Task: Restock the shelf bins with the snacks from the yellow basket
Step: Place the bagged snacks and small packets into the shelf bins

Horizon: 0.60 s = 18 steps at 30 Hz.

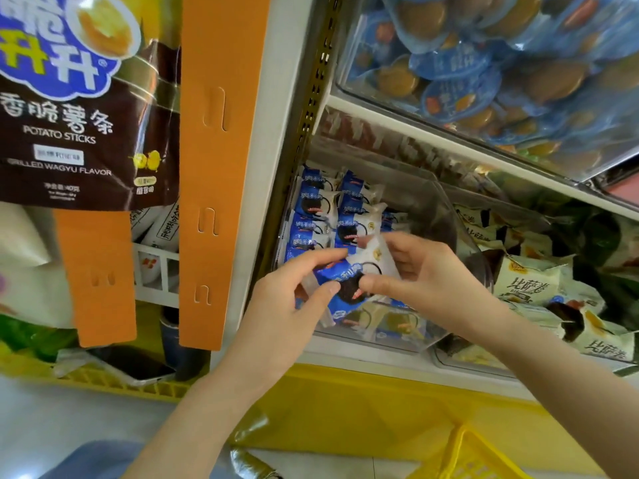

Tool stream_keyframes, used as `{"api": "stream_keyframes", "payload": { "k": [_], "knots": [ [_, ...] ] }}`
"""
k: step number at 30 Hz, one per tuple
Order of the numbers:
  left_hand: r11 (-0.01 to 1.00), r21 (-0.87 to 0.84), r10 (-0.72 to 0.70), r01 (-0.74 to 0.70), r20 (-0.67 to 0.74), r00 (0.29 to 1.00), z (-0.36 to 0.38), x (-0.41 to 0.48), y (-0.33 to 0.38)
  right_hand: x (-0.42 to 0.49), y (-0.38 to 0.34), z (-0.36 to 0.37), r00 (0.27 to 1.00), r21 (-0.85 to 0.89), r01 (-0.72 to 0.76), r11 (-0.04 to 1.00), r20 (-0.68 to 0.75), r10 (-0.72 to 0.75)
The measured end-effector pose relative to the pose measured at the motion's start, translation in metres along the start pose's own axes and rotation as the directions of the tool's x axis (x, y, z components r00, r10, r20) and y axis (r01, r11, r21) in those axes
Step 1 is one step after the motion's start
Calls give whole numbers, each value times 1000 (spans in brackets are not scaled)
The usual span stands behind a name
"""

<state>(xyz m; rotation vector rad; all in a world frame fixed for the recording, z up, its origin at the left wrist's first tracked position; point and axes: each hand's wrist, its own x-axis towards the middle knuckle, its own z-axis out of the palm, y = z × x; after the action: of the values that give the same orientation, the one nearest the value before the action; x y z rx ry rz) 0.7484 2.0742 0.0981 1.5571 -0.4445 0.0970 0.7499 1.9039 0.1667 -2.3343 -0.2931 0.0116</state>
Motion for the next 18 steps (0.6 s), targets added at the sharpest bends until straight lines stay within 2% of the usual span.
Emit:
{"api": "stream_keyframes", "payload": {
  "k": [2,5,7,9,11,14,18],
  "knots": [
    [996,82,43,-41,-21,999,1,-1,1,2,-2,-4,995,-31,-4,1000,99,7],
    [965,236,129,-113,-50,990,0,1,0,12,0,-20,983,-204,-73,976,149,105],
    [900,408,178,-156,-17,984,-2,3,-3,24,10,-36,981,-176,-162,971,77,177],
    [766,608,220,-209,58,974,-4,4,-6,39,20,-47,978,-125,-201,972,-75,193],
    [627,733,227,-263,151,962,-3,4,-6,57,25,-44,967,-153,-195,969,-195,163],
    [574,768,186,-284,216,959,1,5,-8,93,30,-18,977,-324,-115,939,-208,48],
    [580,771,182,-263,191,964,1,5,-11,138,35,20,989,-344,-15,939,-142,-36]
  ]
}}
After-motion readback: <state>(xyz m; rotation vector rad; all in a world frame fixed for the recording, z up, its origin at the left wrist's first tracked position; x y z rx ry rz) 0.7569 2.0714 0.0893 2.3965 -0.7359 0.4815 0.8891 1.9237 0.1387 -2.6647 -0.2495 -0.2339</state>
